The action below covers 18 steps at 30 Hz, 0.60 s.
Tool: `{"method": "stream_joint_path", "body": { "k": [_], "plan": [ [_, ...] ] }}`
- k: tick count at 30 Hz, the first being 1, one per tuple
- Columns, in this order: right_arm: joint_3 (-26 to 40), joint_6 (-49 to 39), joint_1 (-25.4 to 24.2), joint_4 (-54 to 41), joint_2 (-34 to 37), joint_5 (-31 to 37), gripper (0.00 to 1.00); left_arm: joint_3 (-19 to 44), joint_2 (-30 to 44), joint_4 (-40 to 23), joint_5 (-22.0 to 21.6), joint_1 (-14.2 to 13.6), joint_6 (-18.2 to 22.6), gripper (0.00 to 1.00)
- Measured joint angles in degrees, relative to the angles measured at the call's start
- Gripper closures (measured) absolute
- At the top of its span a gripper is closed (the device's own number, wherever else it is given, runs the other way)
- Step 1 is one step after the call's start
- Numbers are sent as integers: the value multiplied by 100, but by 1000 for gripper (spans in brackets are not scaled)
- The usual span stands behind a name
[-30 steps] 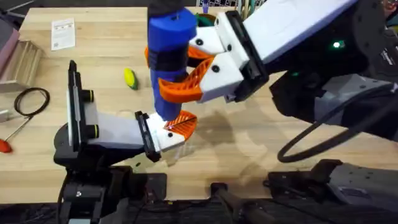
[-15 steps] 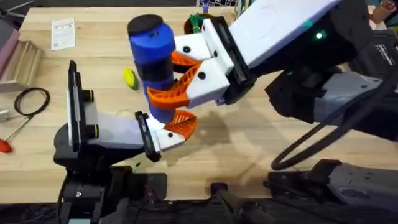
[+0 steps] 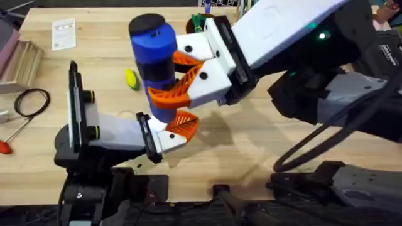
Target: Pick up the gripper from the table and insert it into the empty holder that is missing its gripper. Then pick up a screw, insert it into the mounting hole, and use the screwdriver to tighten it. Finally, clean up the table by picking up the vegetable and placing it into the bucket.
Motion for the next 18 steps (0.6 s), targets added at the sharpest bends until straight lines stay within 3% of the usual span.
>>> {"method": "stream_joint_path", "body": {
  "k": [18],
  "plan": [
    [42, 0, 52, -39, 177, 149, 978, 0, 0, 0, 0, 0, 0, 996]
  ]
}}
